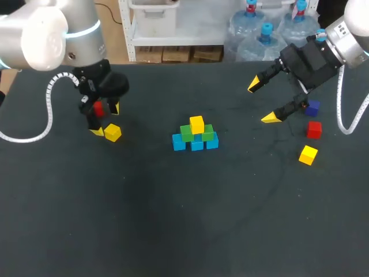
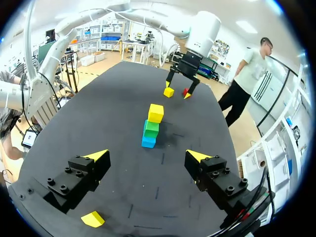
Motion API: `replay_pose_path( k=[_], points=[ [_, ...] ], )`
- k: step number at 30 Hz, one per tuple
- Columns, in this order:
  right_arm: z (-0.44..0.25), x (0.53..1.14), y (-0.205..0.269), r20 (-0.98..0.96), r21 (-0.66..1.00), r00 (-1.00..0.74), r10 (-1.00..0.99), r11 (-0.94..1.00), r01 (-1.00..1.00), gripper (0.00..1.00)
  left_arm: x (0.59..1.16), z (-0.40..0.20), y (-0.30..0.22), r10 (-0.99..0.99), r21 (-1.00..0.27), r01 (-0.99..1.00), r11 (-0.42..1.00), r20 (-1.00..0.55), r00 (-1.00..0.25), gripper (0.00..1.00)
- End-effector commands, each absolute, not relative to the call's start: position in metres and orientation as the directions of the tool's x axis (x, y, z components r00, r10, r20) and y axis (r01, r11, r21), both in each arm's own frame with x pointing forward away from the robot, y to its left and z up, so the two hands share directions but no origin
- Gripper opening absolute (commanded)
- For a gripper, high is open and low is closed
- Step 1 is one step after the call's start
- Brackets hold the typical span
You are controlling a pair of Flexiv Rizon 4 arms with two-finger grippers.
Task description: Place the blue cubes, place green cubes on the blue cubes, place the yellow cubes on the green cubes, then place the red cubes on the yellow cubes, and place purple cube on the red cubes.
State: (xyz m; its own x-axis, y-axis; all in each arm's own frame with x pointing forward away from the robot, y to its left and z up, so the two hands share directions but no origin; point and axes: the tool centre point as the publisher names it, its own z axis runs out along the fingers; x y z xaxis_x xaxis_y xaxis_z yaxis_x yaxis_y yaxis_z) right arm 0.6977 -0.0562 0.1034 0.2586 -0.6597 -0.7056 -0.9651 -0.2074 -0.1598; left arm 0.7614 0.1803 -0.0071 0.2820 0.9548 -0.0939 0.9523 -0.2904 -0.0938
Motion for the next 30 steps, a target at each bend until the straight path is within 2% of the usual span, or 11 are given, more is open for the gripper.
replay_pose_path(
  k=[1,15,16,17,20,22,23,24,25,29,30],
  points=[
    [0.103,0.698,-0.056,-0.706,-0.161,0.259,-0.659,-0.207,-0.965,1.00,0.757,-0.009,0.176,0.955,-0.086,0.953,-0.291,-0.088,0.284,1.00],
    [0.103,0.698,-0.056,-0.706,-0.161,0.259,-0.659,-0.207,-0.965,1.00,0.745,-0.015,0.181,0.968,-0.089,0.966,-0.244,-0.077,0.238,1.00],
    [0.103,0.698,-0.056,-0.706,-0.161,0.259,-0.659,-0.207,-0.965,1.00,0.745,-0.016,0.181,0.970,-0.090,0.967,-0.239,-0.076,0.232,0.94],
    [0.103,0.698,-0.056,-0.706,-0.161,0.259,-0.659,-0.207,-0.965,1.00,0.745,-0.016,0.181,0.970,-0.088,0.968,-0.235,-0.077,0.229,0.93],
    [0.103,0.698,-0.056,-0.706,-0.161,0.259,-0.659,-0.207,-0.965,1.00,0.745,-0.016,0.181,0.970,-0.084,0.968,-0.235,-0.077,0.229,1.00],
    [0.103,0.698,-0.056,-0.706,-0.161,0.259,-0.659,-0.207,-0.965,1.00,0.745,-0.017,0.181,0.971,-0.082,0.969,-0.235,-0.075,0.229,0.99],
    [0.103,0.698,-0.056,-0.706,-0.161,0.259,-0.659,-0.207,-0.965,1.00,0.746,-0.017,0.181,0.971,-0.081,0.969,-0.233,-0.074,0.228,0.92],
    [0.103,0.698,-0.056,-0.706,-0.161,0.259,-0.659,-0.207,-0.965,1.00,0.746,-0.018,0.181,0.973,-0.076,0.971,-0.226,-0.070,0.221,0.78],
    [0.103,0.698,-0.056,-0.706,-0.161,0.259,-0.659,-0.207,-0.965,1.00,0.746,-0.018,0.182,0.975,-0.068,0.974,-0.217,-0.069,0.212,0.68],
    [0.103,0.698,-0.056,-0.706,-0.161,0.259,-0.659,-0.207,-0.965,1.00,0.746,-0.017,0.182,0.975,-0.059,0.974,-0.218,-0.068,0.214,0.72],
    [0.103,0.698,-0.056,-0.706,-0.161,0.259,-0.659,-0.207,-0.965,1.00,0.746,-0.017,0.181,0.974,-0.057,0.974,-0.220,-0.067,0.216,0.69]
  ],
)
